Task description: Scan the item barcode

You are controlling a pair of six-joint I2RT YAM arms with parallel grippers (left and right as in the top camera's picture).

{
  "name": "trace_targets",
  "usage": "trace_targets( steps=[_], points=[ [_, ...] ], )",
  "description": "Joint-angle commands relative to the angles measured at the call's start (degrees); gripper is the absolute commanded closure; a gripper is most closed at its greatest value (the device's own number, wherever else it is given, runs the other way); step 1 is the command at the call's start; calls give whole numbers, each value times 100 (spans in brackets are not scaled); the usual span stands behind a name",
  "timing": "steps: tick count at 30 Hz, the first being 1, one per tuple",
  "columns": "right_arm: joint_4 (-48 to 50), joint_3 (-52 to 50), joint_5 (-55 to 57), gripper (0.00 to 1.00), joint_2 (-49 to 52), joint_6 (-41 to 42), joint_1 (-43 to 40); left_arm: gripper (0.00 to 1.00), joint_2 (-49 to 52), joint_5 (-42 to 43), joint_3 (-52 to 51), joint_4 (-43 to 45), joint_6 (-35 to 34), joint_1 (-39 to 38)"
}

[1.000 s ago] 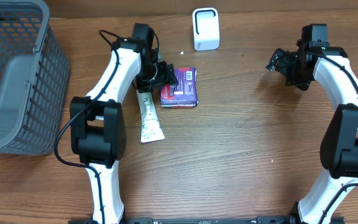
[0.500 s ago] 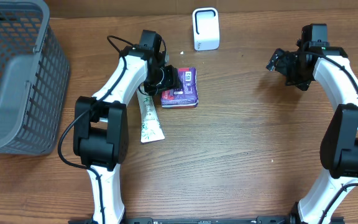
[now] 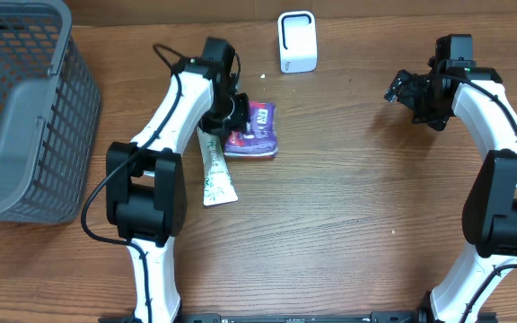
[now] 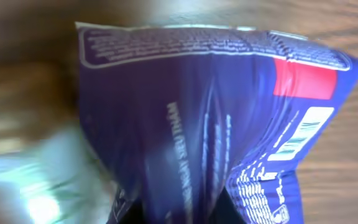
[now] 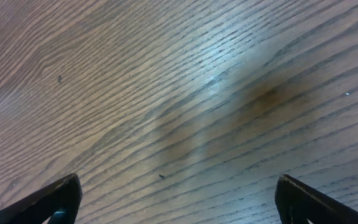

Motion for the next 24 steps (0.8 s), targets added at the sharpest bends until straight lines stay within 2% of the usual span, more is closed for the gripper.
trace_targets(
  steps=[1, 5, 9, 19, 24],
  points=[
    [17, 173, 0, 0, -225, 22, 15, 96, 98, -1790, 1043, -590, 83, 2],
    [17, 173, 0, 0, -225, 22, 15, 96, 98, -2868, 1961, -1272, 39, -9],
    [17, 173, 0, 0, -225, 22, 15, 96, 98, -3250, 2382, -1471, 42, -111],
    [17, 173, 0, 0, -225, 22, 15, 96, 105, -4728, 1810, -1427, -85, -992],
    [17, 173, 0, 0, -225, 22, 15, 96, 105, -5351, 1366, -1408, -595, -1521]
  ],
)
